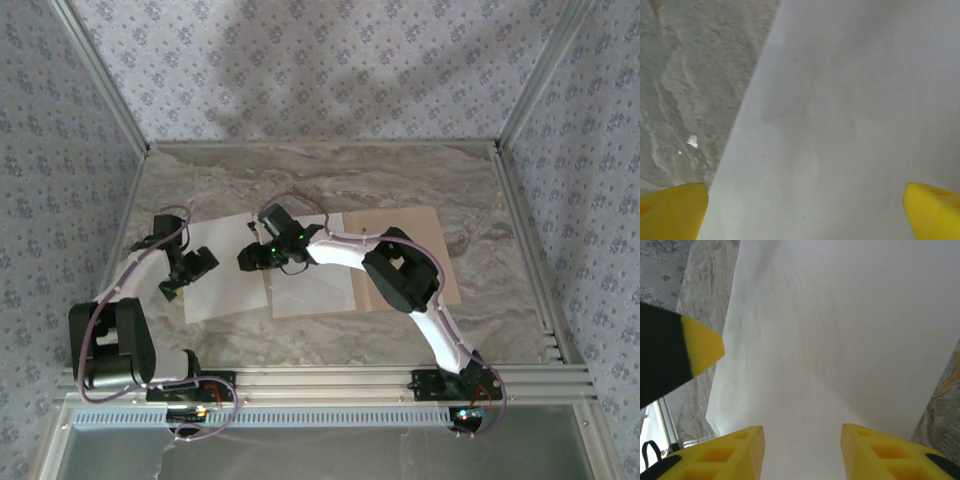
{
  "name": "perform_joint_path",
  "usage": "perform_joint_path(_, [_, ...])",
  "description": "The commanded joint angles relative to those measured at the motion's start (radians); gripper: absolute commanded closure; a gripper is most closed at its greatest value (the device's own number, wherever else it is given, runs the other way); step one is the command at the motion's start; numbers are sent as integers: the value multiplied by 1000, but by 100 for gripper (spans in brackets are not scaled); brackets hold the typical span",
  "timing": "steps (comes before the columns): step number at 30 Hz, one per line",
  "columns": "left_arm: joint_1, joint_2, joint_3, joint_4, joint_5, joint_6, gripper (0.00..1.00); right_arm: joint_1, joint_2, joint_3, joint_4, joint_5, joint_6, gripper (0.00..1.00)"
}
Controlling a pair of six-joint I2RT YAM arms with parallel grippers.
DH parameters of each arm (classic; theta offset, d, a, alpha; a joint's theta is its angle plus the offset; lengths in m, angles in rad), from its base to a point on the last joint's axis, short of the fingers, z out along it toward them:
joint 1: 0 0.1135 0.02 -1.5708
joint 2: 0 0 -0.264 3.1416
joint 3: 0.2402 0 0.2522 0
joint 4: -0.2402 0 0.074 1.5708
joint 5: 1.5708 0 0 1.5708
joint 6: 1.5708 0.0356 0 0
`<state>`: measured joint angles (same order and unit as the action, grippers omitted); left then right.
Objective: Put the files into the folder
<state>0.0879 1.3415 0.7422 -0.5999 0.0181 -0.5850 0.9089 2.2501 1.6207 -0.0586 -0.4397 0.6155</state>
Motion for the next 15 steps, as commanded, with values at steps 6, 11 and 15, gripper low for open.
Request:
perform_joint_path(6, [36,45,-39,52,50,45,0,-2,57,42,-55,35,-4,54])
perform_joint_path(11, [36,89,-55,75,92,57,1,1,85,63,-69,27,6,54])
perform_joint_path(15, [35,93,-70,100,129,59,1,0,92,61,-74,23,6,54])
